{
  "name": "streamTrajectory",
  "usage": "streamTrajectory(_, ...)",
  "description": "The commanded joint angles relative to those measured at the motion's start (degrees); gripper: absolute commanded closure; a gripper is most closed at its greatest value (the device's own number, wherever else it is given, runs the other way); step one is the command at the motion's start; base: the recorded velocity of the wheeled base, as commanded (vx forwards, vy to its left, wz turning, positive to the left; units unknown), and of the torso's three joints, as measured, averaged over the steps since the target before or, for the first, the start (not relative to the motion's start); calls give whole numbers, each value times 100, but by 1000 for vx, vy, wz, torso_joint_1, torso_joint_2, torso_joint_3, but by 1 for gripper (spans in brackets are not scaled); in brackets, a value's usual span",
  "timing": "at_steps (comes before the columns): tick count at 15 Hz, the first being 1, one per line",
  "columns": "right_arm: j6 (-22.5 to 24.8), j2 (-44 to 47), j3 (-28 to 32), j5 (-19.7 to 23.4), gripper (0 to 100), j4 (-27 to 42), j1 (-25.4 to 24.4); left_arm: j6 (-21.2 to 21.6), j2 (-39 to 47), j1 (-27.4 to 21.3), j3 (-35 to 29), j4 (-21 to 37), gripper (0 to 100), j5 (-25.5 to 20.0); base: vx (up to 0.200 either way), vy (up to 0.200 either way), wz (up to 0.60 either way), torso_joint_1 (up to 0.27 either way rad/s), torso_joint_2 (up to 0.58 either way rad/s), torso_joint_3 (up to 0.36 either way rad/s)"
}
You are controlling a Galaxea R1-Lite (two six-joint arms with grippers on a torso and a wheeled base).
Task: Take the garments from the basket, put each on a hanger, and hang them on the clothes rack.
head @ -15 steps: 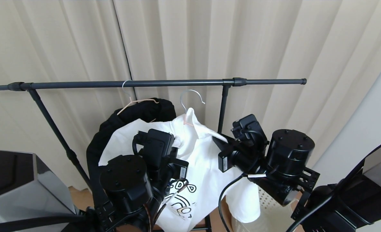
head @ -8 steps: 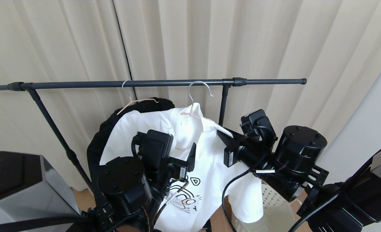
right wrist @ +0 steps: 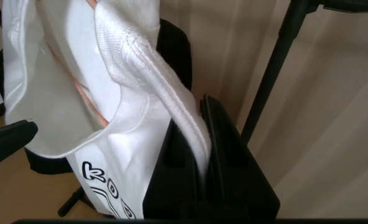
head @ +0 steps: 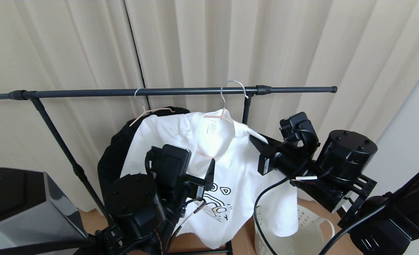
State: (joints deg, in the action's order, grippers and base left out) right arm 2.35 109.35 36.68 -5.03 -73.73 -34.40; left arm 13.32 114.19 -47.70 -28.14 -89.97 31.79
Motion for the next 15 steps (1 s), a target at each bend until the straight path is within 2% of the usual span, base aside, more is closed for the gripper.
streamTrajectory(1,2,-133,-21,99,100,-1,153,12,-81,7,1,-3,0,2,0,0,0,0,0,0)
streamTrajectory(10,116,-274,-126,723,100,-1,716,74,-406,358,1,-3,0,-68,0,0,0,0,0,0)
streamTrajectory(12,116,-327,-196,1004,100,-1,839,83,-564,490,10,-3,0,-217,0,0,0,0,0,0)
streamTrajectory(15,116,-318,-205,1101,100,-1,935,91,-749,639,10,-3,0,-367,0,0,0,0,0,0)
